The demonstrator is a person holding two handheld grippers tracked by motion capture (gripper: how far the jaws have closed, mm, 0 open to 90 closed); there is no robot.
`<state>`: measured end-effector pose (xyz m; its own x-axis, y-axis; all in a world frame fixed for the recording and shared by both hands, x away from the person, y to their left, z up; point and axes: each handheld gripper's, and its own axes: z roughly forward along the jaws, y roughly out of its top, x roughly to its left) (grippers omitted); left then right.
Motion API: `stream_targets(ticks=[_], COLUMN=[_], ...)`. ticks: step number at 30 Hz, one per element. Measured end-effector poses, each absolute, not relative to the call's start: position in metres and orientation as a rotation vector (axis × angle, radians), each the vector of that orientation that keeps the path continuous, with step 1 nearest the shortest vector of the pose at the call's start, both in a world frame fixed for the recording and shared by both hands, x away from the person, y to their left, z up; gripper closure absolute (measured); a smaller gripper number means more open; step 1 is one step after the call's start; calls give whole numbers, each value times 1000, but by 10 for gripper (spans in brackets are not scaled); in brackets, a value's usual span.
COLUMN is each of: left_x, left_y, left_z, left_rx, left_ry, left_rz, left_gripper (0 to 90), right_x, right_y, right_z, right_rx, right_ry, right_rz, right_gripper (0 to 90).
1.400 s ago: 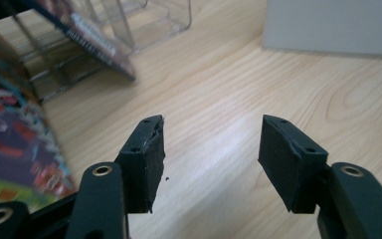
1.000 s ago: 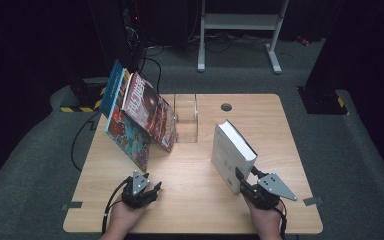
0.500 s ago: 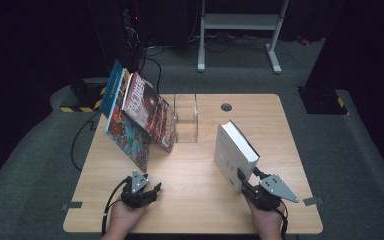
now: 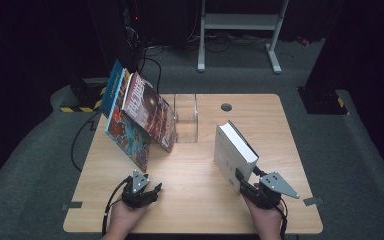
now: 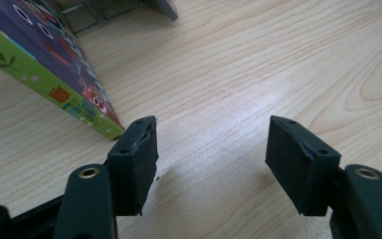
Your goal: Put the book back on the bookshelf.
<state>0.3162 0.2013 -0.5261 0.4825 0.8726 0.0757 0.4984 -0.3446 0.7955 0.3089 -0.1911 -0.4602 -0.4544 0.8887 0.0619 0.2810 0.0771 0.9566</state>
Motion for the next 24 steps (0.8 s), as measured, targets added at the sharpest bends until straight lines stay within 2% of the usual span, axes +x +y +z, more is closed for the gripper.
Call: stream_targets(ticks=[8, 12, 14, 18, 24], left_x=[315, 315, 315, 316, 316], left_y=[201, 201, 202, 201, 202], left_z=[-526, -526, -526, -526, -526], left_rx=[2002, 2004, 2007, 2003, 2006], left_ry=[1124, 1124, 1124, 1124, 1120], left_rz=[650, 644, 643, 643, 641], left_gripper=[372, 372, 373, 373, 373], right_x=[312, 315, 316, 318, 321], right_y=[-186, -186, -186, -185, -182], right_z=[-449, -444, -442, -435, -430], right_rx=[1159, 1174, 1169, 1145, 1161], right_ry=[1800, 1791, 1781, 1753, 1750], right_rz=[1428, 1428, 1418, 1438, 1420], right_gripper=[307, 303, 312, 398, 412])
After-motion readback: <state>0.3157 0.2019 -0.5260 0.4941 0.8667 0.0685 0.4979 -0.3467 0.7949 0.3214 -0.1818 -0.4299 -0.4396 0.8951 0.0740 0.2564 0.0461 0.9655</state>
